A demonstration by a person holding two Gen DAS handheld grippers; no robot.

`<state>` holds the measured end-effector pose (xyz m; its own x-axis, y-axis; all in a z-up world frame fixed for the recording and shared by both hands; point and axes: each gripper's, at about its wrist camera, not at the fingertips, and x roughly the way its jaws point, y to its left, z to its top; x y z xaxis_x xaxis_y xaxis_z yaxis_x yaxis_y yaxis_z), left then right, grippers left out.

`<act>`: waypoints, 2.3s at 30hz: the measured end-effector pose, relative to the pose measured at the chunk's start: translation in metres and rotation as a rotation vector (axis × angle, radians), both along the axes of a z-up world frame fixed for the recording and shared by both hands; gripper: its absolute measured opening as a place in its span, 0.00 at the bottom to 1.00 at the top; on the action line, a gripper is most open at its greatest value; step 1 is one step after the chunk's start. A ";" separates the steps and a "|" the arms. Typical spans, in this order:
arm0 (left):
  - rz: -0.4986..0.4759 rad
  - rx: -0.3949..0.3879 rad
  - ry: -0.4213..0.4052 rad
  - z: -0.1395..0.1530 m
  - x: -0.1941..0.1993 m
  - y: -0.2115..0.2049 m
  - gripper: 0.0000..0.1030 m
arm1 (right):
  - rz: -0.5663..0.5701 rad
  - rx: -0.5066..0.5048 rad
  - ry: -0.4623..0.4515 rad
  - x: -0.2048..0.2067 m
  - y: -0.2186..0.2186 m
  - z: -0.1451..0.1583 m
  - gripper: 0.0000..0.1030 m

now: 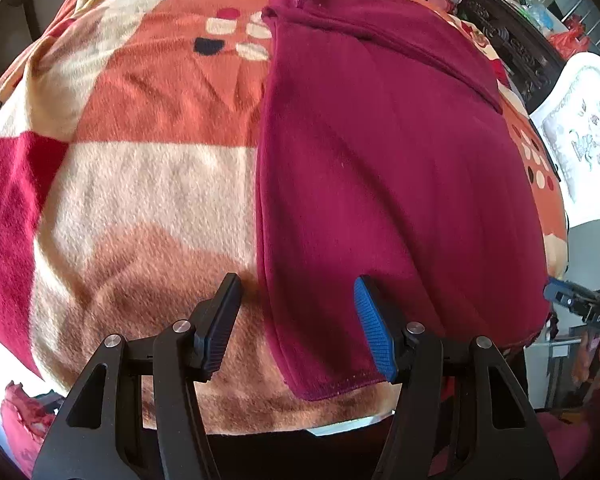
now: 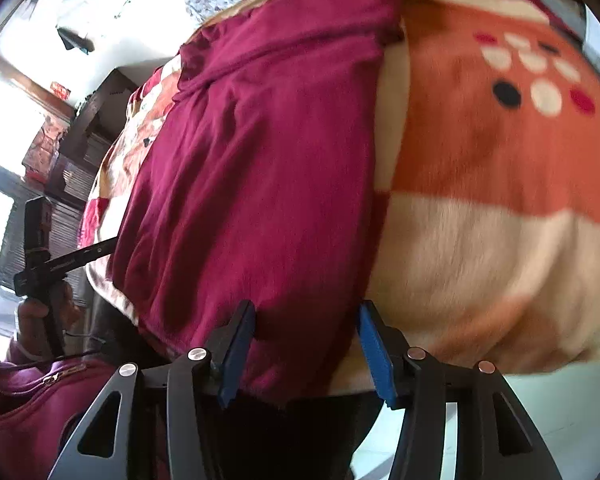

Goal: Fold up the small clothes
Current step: 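Move the left tool to the sweatshirt hem and grasp it, then lift the hem with the left tool and fold it toward the collar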

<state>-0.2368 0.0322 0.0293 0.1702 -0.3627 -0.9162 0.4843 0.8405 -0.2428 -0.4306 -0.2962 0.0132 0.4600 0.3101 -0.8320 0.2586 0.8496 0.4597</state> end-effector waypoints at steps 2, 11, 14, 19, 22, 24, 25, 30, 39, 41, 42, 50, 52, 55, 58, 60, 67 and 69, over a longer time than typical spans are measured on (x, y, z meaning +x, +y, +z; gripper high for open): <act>0.003 -0.002 0.001 -0.001 -0.001 0.001 0.57 | -0.011 0.044 0.002 -0.003 0.001 -0.005 0.49; -0.001 -0.024 0.040 -0.004 0.000 0.001 0.57 | 0.009 0.125 -0.016 -0.002 0.012 -0.011 0.49; -0.003 -0.022 0.039 -0.004 0.000 0.001 0.57 | -0.017 0.159 -0.035 -0.002 0.010 -0.013 0.49; -0.042 -0.004 0.042 -0.005 -0.002 -0.004 0.57 | -0.016 0.153 -0.053 -0.005 0.009 -0.013 0.44; -0.052 -0.001 0.056 -0.005 -0.003 -0.004 0.57 | -0.009 0.155 -0.057 -0.006 0.010 -0.012 0.43; -0.051 -0.002 0.060 -0.006 -0.003 -0.003 0.57 | -0.004 0.155 -0.061 -0.005 0.010 -0.012 0.40; -0.053 -0.001 0.059 -0.005 -0.003 -0.004 0.57 | -0.001 0.151 -0.063 -0.004 0.010 -0.013 0.38; -0.057 0.002 0.054 -0.006 -0.003 -0.004 0.33 | 0.000 0.124 -0.094 -0.005 0.009 -0.007 0.19; -0.062 -0.082 0.027 0.012 0.001 -0.001 0.07 | -0.007 0.157 -0.178 -0.003 0.000 0.020 0.12; -0.053 -0.119 0.002 0.024 0.006 -0.001 0.07 | -0.011 0.162 -0.204 -0.001 -0.002 0.029 0.12; -0.047 -0.140 -0.014 0.031 0.009 -0.001 0.07 | -0.010 0.159 -0.223 0.002 -0.005 0.036 0.12; 0.012 -0.261 -0.121 0.072 0.045 -0.013 0.07 | -0.050 0.127 -0.367 0.033 -0.035 0.076 0.12; 0.025 -0.282 -0.150 0.081 0.057 -0.018 0.07 | -0.063 0.114 -0.405 0.045 -0.046 0.086 0.12; 0.034 -0.302 -0.199 0.092 0.075 -0.032 0.07 | -0.077 0.083 -0.454 0.066 -0.060 0.099 0.12; 0.050 -0.310 -0.236 0.100 0.099 -0.044 0.07 | -0.107 0.076 -0.489 0.095 -0.080 0.107 0.12; 0.060 -0.312 -0.259 0.105 0.116 -0.056 0.07 | -0.114 0.059 -0.499 0.113 -0.090 0.110 0.12; 0.086 -0.314 -0.309 0.111 0.183 -0.099 0.07 | -0.160 0.030 -0.513 0.180 -0.132 0.117 0.12; 0.100 -0.305 -0.325 0.108 0.199 -0.111 0.07 | -0.172 0.029 -0.518 0.193 -0.141 0.119 0.12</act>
